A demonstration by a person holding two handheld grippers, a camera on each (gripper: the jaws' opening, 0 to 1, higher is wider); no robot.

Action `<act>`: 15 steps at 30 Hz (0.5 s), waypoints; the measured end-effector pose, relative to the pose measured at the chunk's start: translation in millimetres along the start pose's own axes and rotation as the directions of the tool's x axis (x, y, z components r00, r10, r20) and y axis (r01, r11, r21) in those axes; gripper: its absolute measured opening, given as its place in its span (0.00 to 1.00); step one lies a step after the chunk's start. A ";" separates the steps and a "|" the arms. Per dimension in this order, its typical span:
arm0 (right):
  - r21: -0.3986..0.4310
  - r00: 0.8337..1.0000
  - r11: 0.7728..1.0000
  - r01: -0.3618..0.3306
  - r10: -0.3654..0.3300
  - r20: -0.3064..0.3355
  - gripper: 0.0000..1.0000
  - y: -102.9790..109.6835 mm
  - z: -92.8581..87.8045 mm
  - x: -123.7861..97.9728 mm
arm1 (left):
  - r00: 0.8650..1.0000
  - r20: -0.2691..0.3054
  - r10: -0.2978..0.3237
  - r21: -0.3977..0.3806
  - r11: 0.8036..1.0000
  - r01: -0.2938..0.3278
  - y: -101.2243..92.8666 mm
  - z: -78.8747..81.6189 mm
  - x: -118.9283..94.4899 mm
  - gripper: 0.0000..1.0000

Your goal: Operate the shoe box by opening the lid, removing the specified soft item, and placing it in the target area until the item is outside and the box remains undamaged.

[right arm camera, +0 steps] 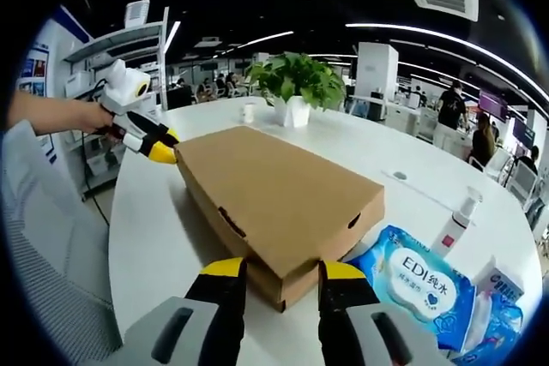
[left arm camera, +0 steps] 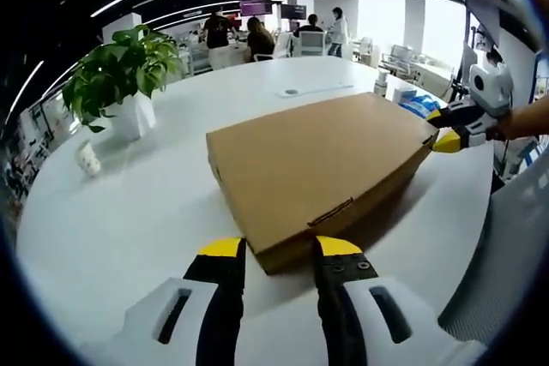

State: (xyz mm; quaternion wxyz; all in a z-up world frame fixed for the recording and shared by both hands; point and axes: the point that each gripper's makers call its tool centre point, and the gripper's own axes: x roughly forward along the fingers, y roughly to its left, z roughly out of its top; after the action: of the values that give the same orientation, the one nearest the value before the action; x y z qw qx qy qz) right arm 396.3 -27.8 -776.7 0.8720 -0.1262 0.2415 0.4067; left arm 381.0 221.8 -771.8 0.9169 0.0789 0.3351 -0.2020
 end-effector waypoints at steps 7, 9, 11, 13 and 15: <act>0.001 1.000 1.000 0.001 -0.001 -0.003 0.30 -7.1 3.3 6.4 | 1.000 0.000 0.001 -0.003 1.000 -0.001 4.7 5.3 6.1 0.31; 0.001 1.000 1.000 0.002 -0.002 -0.004 0.30 -9.2 4.2 8.0 | 1.000 0.000 -0.001 -0.005 1.000 0.001 7.3 6.9 8.7 0.31; 0.000 1.000 1.000 0.002 -0.002 -0.004 0.30 -11.2 5.2 9.7 | 1.000 -0.001 -0.003 -0.012 1.000 0.003 9.8 8.5 11.4 0.31; 0.000 1.000 1.000 0.003 -0.003 -0.007 0.30 -14.8 6.8 12.3 | 1.000 -0.001 -0.004 -0.013 1.000 0.004 10.7 10.5 13.6 0.31; -0.002 1.000 1.000 0.003 -0.003 -0.012 0.30 -17.9 8.2 14.8 | 1.000 0.000 -0.005 -0.016 1.000 0.005 11.8 12.4 15.9 0.31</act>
State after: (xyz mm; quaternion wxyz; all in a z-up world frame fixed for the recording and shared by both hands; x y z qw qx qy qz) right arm 420.8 -26.2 -777.0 0.8710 -0.1300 0.2459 0.4049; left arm 404.2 224.0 -772.4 0.9170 0.0709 0.3370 -0.2014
